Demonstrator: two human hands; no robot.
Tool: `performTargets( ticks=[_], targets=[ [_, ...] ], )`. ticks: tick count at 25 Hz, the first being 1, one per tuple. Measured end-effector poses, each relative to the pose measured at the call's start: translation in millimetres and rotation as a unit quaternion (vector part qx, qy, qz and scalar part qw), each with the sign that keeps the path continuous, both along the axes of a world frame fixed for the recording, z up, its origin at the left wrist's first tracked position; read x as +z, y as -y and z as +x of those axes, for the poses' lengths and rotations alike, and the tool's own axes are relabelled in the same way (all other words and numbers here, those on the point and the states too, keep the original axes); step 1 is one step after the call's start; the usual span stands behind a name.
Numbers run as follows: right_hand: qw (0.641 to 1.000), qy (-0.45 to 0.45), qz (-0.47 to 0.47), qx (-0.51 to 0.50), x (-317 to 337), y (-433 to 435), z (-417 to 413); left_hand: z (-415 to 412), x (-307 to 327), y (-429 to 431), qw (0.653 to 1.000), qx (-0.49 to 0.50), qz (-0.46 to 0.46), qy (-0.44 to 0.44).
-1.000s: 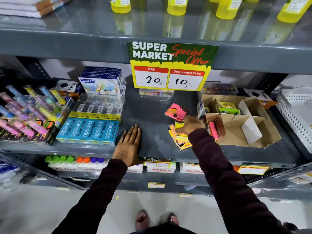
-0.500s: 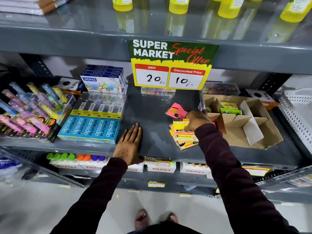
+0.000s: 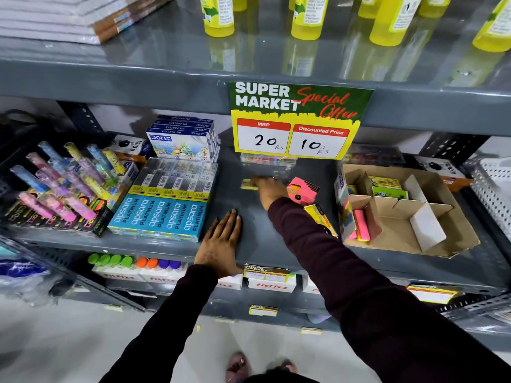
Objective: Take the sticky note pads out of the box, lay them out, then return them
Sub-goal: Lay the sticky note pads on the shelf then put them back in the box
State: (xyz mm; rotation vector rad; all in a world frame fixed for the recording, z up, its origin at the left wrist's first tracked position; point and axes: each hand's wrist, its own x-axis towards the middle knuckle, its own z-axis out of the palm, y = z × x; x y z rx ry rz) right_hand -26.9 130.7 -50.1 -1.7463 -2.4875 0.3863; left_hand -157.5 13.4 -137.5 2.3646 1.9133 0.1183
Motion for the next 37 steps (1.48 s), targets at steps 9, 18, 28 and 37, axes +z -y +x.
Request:
performTargets(
  ticks=[9, 18, 28, 37],
  targets=[
    [0.997, -0.017, -0.076, -0.009, 10.5, 14.1, 82.8, -2.0, -1.8, -0.1, 1.0, -0.007, -0.003, 0.011],
    [0.984, 0.142, -0.106, 0.018, 7.8, 19.0, 122.7, -2.5, -3.2, -1.7, 1.0, -0.015, -0.012, -0.016],
    [0.995, -0.087, 0.048, -0.025, 48.4, 31.4, 89.4, -2.8, -6.4, -1.3, 1.0, -0.007, 0.005, -0.026],
    [0.995, 0.006, 0.068, 0.07, -39.6, 90.9, 57.6, -1.8, -4.1, -1.8, 1.0, -0.007, 0.008, -0.009]
  ],
)
